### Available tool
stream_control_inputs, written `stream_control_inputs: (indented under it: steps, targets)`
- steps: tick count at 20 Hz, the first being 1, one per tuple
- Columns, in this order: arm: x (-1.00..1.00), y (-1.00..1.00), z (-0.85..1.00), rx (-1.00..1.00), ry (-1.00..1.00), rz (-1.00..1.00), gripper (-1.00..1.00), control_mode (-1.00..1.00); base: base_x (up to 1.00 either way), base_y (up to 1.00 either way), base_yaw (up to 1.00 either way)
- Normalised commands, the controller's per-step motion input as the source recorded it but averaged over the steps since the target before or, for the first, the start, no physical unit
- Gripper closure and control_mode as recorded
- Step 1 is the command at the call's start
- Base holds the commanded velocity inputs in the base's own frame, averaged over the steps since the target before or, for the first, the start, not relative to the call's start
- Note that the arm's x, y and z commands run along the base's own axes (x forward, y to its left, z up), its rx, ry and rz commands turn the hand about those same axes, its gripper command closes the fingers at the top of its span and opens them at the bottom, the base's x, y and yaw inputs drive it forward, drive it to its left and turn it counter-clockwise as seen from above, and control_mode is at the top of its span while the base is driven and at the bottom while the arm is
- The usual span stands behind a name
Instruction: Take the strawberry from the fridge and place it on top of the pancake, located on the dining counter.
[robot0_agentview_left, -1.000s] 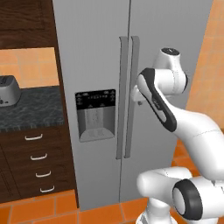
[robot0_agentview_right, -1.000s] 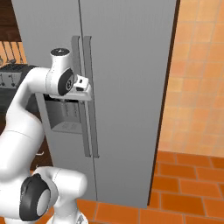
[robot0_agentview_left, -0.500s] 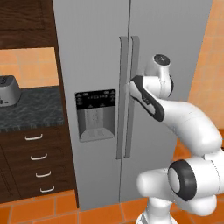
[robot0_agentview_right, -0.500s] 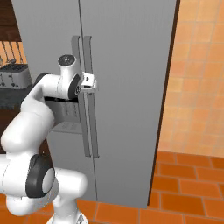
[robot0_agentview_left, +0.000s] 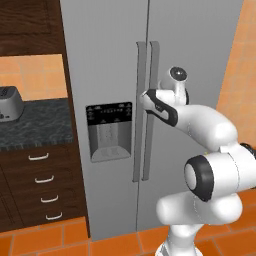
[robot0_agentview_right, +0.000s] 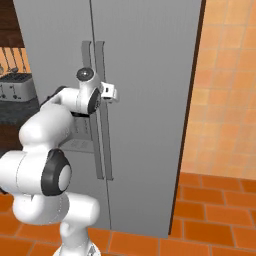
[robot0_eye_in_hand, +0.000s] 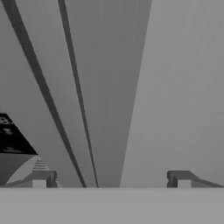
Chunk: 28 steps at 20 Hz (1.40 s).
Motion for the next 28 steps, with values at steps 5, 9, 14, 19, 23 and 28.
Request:
stream_control_inputs:
  steps: [5,9,14,19,23,28]
  targets:
    - [0.41,0.00,-0.07,0.00,-0.01,-0.03,-1.00,-1.00,0.00,0.00,0.00]
    - [0.44,0.00,-0.07,0.00,-0.05,-0.01,-1.00,-1.00,0.00,0.00,0.00]
    - [0.26,0.00,-0.15,0.00,-0.18,0.00,-1.00,-1.00,0.00,0.00,0.00]
    - [0.06,0.00,-0.05,0.00,-0.29,0.00,-1.00,-1.00,0.00,0.00,0.00]
    - [0.27,0.00,-0.09,0.00,-0.23,0.00,-1.00,-1.00,0.00,0.00,0.00]
    - [0.27,0.00,-0.22,0.00,-0.19,0.01,-1.00,-1.00,0.00,0.00,0.00]
